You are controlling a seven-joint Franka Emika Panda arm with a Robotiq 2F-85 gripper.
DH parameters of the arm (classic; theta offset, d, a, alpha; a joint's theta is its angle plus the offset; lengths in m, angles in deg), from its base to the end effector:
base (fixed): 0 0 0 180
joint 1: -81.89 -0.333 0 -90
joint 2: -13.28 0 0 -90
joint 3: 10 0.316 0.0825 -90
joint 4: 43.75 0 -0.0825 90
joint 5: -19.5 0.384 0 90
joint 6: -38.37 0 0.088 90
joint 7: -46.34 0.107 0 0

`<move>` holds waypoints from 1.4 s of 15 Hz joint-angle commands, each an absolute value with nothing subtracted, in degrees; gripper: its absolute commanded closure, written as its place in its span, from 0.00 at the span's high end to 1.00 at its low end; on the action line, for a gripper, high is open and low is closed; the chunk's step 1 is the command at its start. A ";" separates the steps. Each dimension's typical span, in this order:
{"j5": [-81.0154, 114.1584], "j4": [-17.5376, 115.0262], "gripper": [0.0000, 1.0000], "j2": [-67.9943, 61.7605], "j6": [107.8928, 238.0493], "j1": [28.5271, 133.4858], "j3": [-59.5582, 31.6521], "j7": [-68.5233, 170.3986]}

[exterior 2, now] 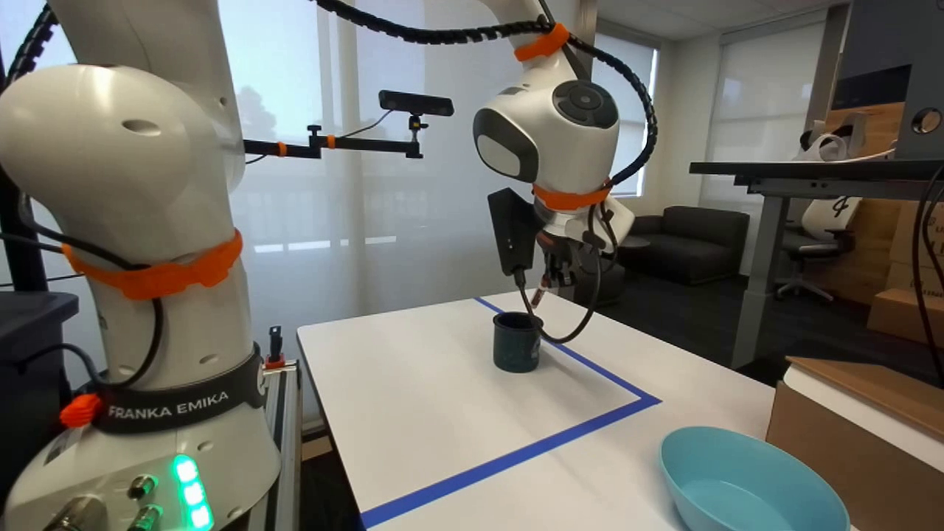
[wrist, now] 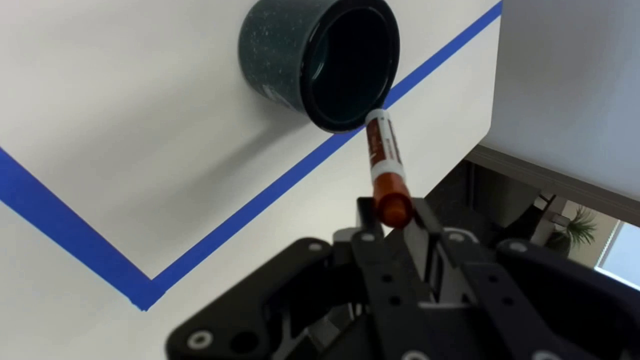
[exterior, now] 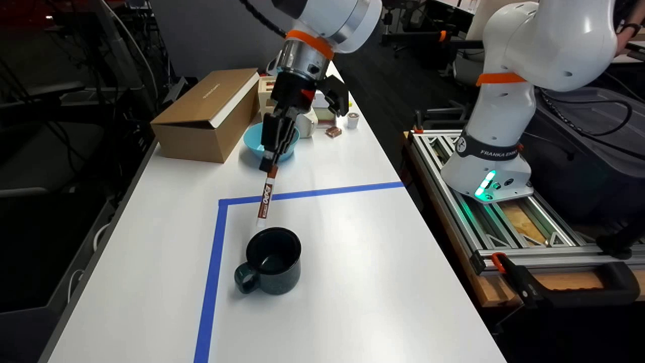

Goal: Remove the marker from the cup

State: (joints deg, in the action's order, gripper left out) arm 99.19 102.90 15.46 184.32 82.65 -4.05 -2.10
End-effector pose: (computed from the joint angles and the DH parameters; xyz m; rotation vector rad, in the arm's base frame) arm 0.4421 0.0271 0.2764 -2.4094 0.3210 -0.3765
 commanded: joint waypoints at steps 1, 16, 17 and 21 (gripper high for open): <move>102.12 104.70 0.05 19.82 184.09 82.82 -7.54 -2.60; 131.90 89.60 0.05 -7.04 187.70 82.78 -9.10 -29.96; 131.96 88.63 0.05 -8.62 188.09 82.64 -9.08 -30.08; 131.23 85.03 0.05 -13.89 188.78 82.31 -9.08 -29.52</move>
